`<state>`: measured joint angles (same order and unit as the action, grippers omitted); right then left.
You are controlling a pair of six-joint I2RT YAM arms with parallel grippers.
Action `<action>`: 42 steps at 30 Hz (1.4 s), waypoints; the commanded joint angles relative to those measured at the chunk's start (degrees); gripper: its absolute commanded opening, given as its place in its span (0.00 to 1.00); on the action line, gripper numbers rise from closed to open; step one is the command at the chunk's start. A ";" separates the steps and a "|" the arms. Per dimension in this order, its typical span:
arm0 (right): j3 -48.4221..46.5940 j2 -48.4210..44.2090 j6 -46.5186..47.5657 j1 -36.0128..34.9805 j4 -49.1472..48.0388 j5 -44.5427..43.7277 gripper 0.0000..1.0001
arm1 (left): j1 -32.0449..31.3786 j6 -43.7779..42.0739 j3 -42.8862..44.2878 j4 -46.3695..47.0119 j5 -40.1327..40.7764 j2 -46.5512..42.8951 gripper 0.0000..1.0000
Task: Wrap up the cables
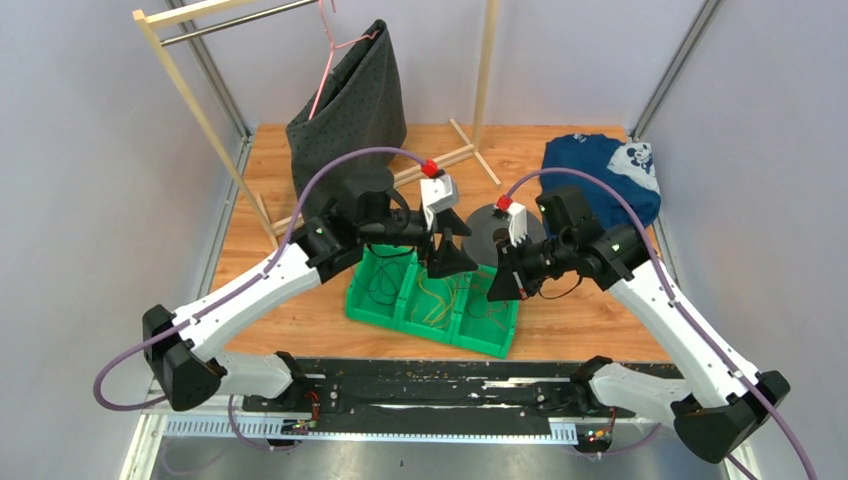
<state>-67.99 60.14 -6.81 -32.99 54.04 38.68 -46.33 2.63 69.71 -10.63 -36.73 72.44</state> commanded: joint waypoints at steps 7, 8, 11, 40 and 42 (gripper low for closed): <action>0.19 1.30 2.15 0.10 2.13 4.70 0.01 | -4.42 -7.86 0.42 -0.73 -10.52 6.87 0.75; 0.30 1.22 2.15 0.04 2.17 4.58 0.01 | -4.59 -7.77 -0.10 -0.26 -10.33 7.00 0.75; 0.23 1.30 2.19 0.11 2.17 4.39 0.01 | -4.74 -6.74 -1.35 1.35 -9.68 7.48 0.73; -1.72 -5.85 -6.67 26.45 1.81 -18.17 0.90 | -3.36 18.58 4.02 -9.86 26.75 9.01 0.00; 2.03 -3.66 -11.99 31.54 -0.09 -18.49 0.90 | -2.63 23.37 5.50 -10.47 30.95 10.11 0.00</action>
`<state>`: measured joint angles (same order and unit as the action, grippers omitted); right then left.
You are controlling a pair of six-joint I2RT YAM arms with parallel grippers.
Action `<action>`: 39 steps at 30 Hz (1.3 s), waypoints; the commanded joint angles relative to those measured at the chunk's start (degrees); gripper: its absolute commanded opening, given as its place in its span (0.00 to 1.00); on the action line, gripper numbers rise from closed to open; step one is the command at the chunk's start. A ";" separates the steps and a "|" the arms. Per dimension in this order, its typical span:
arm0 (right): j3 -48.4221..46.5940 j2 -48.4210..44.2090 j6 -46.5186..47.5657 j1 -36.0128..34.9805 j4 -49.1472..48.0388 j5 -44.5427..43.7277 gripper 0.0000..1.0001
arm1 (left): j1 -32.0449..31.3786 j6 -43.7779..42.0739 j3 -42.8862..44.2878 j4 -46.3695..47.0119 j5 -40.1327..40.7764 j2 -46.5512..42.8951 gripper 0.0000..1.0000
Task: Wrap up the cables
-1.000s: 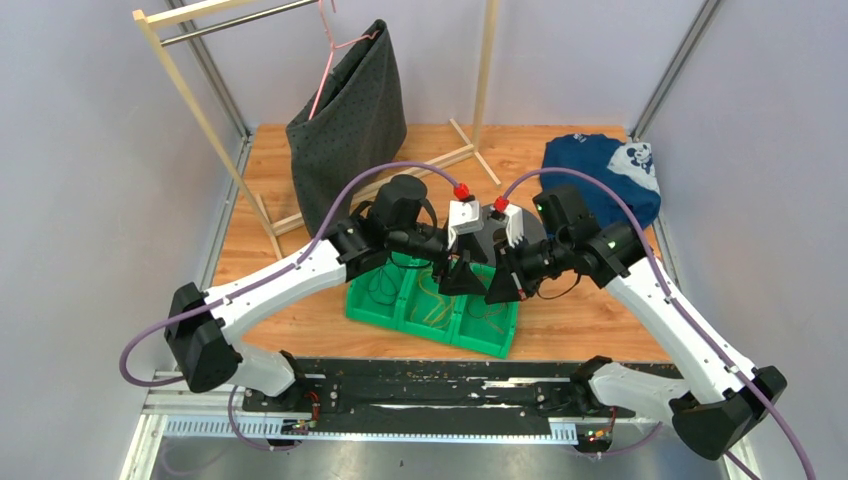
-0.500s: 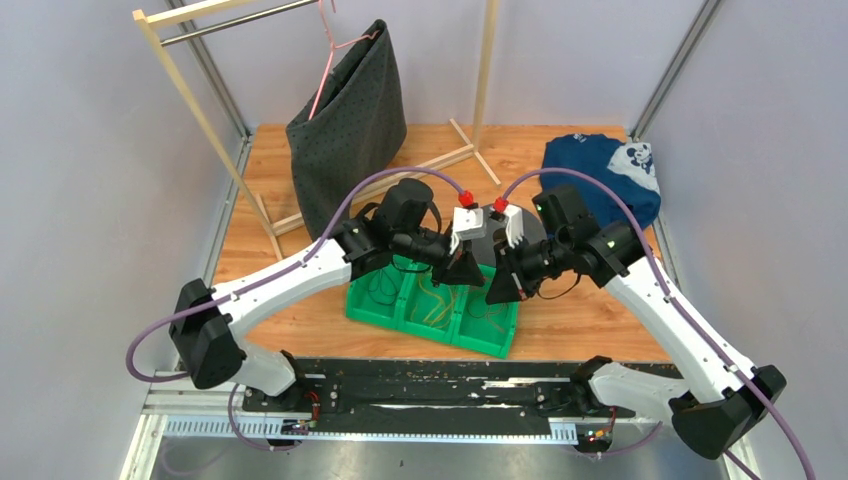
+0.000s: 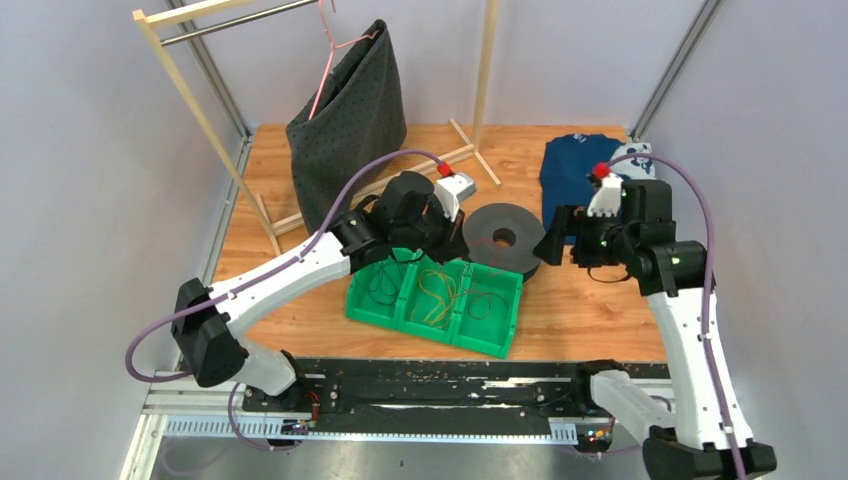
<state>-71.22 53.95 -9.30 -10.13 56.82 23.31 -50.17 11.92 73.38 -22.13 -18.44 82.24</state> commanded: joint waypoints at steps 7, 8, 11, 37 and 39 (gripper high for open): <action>23.95 9.00 -24.55 16.14 -28.63 4.37 0.90 | 1.39 22.43 -0.58 8.47 20.15 -1.64 0.00; 26.05 10.21 -25.86 16.19 -33.16 5.24 0.90 | 1.39 22.19 -0.56 8.68 20.38 -1.76 0.00; 29.97 15.33 -27.95 16.20 -41.98 6.87 0.91 | 1.39 21.44 0.76 6.53 21.47 -1.45 0.00; 9.67 20.12 -15.67 12.28 -36.13 -4.93 0.01 | 1.39 17.58 3.47 4.11 26.13 -2.76 0.00; 5.65 21.40 -13.71 7.94 -32.34 -10.62 0.01 | 1.39 17.15 3.45 3.78 26.94 -2.96 0.00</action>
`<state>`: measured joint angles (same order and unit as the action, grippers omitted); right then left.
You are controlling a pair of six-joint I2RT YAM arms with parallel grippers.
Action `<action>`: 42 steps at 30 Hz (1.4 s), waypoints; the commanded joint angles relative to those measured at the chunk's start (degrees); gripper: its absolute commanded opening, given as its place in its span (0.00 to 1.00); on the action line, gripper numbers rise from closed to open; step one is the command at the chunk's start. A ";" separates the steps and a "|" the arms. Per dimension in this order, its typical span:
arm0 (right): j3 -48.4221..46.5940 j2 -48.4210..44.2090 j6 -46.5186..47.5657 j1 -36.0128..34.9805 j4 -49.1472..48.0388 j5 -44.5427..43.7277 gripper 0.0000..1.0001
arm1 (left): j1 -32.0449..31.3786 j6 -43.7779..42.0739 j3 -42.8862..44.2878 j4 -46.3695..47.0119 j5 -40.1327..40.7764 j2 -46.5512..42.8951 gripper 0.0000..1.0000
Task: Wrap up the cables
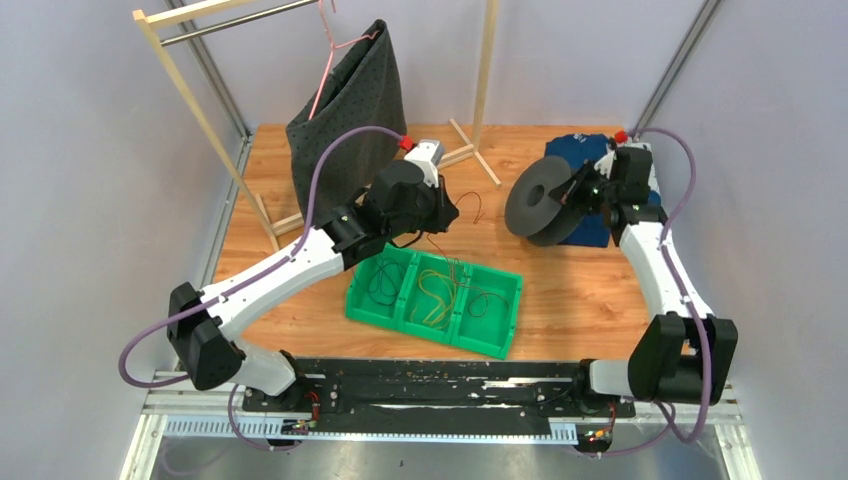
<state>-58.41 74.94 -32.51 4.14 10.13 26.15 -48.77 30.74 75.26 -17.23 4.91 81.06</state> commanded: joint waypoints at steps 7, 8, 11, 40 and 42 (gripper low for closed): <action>-17.67 8.12 6.71 -21.70 23.65 -42.98 0.01 | -0.01 -3.87 1.03 -1.76 3.43 -2.42 0.00; -18.60 9.64 5.95 -22.78 24.20 -44.81 0.01 | -0.01 -3.99 1.00 -1.94 3.86 -2.46 0.00; -21.14 14.65 4.85 -25.75 25.55 -50.24 0.01 | -0.01 -4.29 1.13 -2.98 3.99 -2.56 0.00; -19.78 13.27 -4.55 -29.54 27.71 -55.38 0.42 | -0.01 -5.73 0.16 -3.12 -0.03 -3.15 0.00; -19.64 11.64 -4.19 -29.52 27.93 -54.57 0.45 | -0.01 -5.68 0.15 -2.86 -0.36 -3.04 0.00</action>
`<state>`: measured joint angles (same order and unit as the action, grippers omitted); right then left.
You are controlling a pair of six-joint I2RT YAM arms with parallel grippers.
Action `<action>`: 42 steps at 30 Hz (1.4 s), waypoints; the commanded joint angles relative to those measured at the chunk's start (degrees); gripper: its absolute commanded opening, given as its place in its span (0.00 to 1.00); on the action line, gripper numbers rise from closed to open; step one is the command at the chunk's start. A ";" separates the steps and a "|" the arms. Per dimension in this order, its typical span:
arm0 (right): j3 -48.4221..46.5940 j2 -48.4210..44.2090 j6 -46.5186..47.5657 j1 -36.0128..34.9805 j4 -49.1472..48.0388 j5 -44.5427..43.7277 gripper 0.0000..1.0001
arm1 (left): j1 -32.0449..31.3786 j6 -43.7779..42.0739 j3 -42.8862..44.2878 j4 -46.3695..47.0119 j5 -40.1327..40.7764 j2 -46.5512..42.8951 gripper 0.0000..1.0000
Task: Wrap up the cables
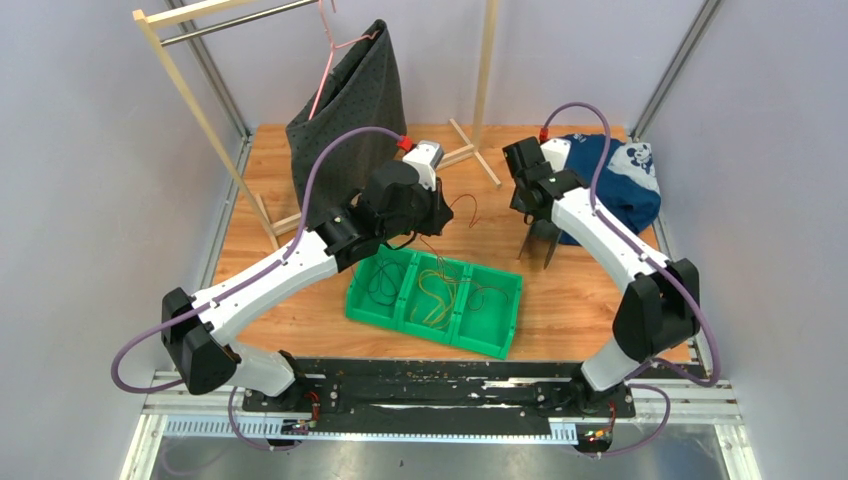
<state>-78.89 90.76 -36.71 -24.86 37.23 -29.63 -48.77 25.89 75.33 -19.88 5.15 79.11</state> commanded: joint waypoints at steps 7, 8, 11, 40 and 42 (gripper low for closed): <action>0.85 -11.38 5.43 -0.53 1.65 3.64 0.52 | -0.07 -0.85 1.66 0.17 -1.96 -0.04 0.00; 1.07 -12.72 5.98 -0.54 2.06 3.07 0.53 | -0.09 -0.94 1.94 0.19 -2.20 0.13 0.00; 1.19 -16.59 6.78 -0.47 4.40 0.16 0.60 | -0.09 -1.04 2.76 0.49 -2.96 0.87 0.00; 7.25 -30.32 3.42 14.65 15.04 15.04 0.71 | -8.44 0.68 15.80 3.46 -9.30 14.13 0.00; 6.84 -30.67 3.50 15.32 15.23 15.63 0.71 | -8.40 1.47 16.43 4.00 -11.05 15.93 0.00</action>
<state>-69.91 61.45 -32.97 -11.31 49.82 -15.09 -56.73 25.02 90.74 -17.93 -2.11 91.53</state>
